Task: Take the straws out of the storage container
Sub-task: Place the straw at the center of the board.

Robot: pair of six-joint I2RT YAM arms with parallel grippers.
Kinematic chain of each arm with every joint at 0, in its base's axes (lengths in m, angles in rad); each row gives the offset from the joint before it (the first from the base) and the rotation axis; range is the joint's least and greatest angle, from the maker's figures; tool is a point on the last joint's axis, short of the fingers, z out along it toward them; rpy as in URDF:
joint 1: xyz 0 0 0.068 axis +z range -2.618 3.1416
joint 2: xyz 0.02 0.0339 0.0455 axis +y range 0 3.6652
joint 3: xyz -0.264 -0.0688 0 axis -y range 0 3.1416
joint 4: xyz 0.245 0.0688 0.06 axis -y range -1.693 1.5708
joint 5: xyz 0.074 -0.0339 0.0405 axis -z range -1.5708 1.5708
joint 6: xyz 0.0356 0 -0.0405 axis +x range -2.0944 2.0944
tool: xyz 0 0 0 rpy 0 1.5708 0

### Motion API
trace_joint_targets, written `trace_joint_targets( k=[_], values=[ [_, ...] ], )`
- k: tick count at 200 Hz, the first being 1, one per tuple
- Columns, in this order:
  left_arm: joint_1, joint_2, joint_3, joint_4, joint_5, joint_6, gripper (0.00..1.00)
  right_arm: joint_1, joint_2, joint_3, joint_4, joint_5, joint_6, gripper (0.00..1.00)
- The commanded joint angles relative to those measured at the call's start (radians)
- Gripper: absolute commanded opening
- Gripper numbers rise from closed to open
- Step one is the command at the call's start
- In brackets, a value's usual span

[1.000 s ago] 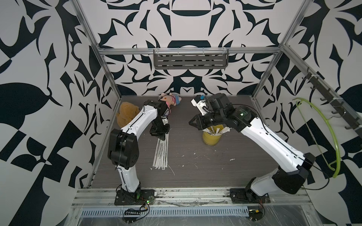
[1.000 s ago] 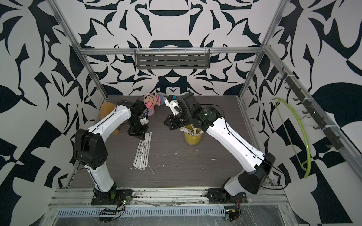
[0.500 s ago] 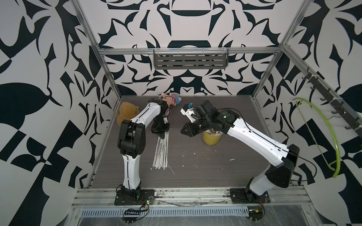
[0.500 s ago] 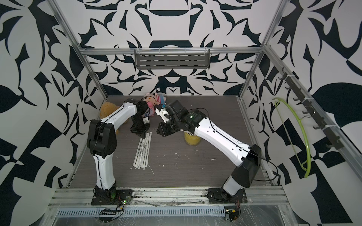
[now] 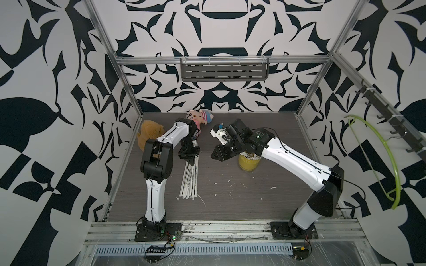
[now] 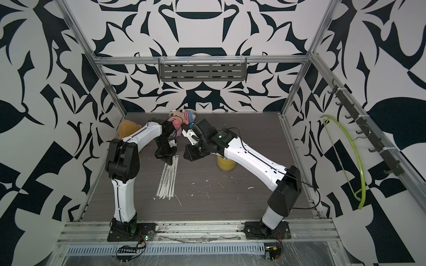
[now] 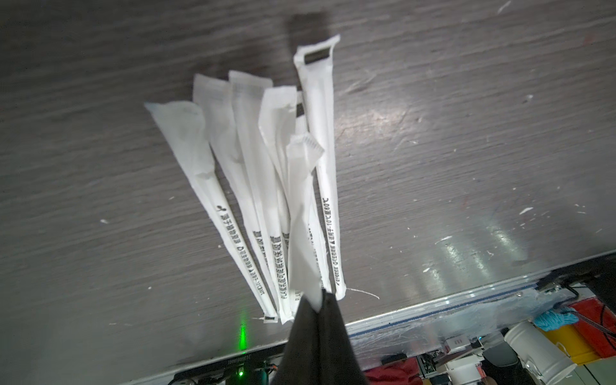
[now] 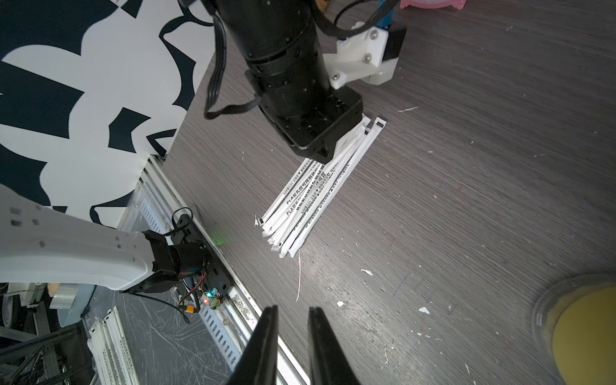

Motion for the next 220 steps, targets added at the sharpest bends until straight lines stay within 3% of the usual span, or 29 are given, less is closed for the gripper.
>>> trace_joint_targets(
  k=[1,43,113,157,188,204,220],
  values=[
    [0.006,0.021,-0.012,0.001,0.019,0.005,0.11,0.003,-0.017,0.039,0.014,0.003,-0.003,0.22],
    [0.006,0.013,0.001,-0.001,0.019,0.005,0.21,0.004,-0.002,0.053,0.01,0.002,-0.004,0.23],
    [0.011,-0.055,0.009,0.005,0.018,0.01,0.21,0.004,-0.01,0.103,-0.007,0.042,-0.022,0.24],
    [0.011,-0.204,0.013,0.084,0.085,0.005,0.24,0.001,-0.038,0.185,-0.094,0.198,-0.137,0.26],
    [0.011,-0.332,0.017,0.186,0.109,-0.013,0.28,-0.018,-0.096,0.148,-0.103,0.379,-0.286,0.24],
    [0.008,-0.409,-0.01,0.283,0.168,-0.022,0.29,-0.057,-0.142,0.094,-0.092,0.457,-0.341,0.24],
    [0.006,-0.494,-0.079,0.435,0.247,-0.052,0.33,-0.151,-0.177,0.048,-0.096,0.442,-0.343,0.27]
  ],
)
